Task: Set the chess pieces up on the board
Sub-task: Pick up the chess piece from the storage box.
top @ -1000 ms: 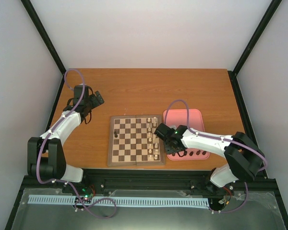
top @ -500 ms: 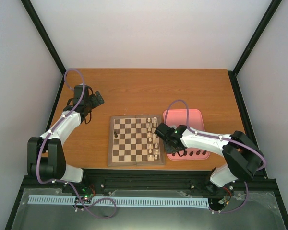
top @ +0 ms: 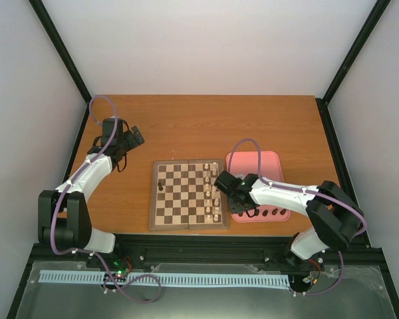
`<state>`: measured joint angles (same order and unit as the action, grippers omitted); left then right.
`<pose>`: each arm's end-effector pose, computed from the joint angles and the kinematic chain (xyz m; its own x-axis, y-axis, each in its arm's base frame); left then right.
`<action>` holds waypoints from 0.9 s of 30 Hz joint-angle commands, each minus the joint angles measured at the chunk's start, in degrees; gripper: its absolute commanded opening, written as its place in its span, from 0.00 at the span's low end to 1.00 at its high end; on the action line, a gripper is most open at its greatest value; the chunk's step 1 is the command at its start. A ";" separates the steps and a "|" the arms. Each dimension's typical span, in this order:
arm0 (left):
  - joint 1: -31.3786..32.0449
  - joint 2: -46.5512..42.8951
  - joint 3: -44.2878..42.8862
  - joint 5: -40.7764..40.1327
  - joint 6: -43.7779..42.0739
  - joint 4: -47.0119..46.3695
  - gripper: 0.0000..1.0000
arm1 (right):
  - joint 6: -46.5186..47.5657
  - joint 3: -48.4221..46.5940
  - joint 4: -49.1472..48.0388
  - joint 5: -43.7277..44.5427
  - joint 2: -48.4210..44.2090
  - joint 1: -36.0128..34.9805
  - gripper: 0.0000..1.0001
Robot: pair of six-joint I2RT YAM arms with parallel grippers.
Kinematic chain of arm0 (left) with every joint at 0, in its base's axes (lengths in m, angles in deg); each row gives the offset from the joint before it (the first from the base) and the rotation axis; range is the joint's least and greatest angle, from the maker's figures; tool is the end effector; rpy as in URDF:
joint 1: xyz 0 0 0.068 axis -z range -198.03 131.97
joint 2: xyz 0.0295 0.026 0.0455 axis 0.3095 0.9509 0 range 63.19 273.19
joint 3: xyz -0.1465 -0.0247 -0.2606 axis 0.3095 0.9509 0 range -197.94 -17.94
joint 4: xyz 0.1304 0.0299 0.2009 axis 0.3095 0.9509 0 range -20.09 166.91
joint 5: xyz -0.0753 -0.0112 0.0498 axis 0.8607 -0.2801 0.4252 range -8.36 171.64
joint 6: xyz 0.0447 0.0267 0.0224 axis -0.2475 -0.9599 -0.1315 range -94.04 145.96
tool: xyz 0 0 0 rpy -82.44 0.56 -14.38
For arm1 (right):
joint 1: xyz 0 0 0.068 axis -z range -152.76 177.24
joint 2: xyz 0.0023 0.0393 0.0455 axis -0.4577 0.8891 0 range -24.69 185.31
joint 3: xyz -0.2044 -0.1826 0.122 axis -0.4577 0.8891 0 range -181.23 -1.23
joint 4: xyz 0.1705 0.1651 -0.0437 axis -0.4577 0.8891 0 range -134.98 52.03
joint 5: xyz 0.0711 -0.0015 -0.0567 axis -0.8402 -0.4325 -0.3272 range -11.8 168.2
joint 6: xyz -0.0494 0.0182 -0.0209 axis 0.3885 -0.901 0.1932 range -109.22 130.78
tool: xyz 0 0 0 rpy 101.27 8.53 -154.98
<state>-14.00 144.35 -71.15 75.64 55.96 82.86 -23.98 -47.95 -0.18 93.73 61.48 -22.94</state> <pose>0.2859 -0.0161 0.2759 -0.5611 -0.4589 -0.6889 -0.3343 0.8870 -0.3186 0.1507 0.1641 0.1976 -0.9356 -0.2642 -0.2342 -0.2305 0.9595 -0.1618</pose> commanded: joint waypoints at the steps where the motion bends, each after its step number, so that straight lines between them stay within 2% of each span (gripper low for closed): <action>1: 0.35 0.18 -2.21 -0.33 0.15 0.23 1.00 | 0.15 0.16 -1.17 0.82 0.65 0.34 0.16; 18: 0.35 0.59 -2.93 -0.60 -0.27 1.05 1.00 | 2.54 -8.68 2.95 0.54 -2.71 0.34 0.12; 27: 0.30 0.35 -3.66 -0.71 -0.62 1.63 1.00 | 7.71 -21.95 4.44 1.13 1.16 0.21 0.11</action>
<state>-14.00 144.46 -72.11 75.62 55.96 83.78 -19.54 -63.52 3.86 94.03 60.15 -22.91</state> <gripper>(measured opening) 0.997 0.136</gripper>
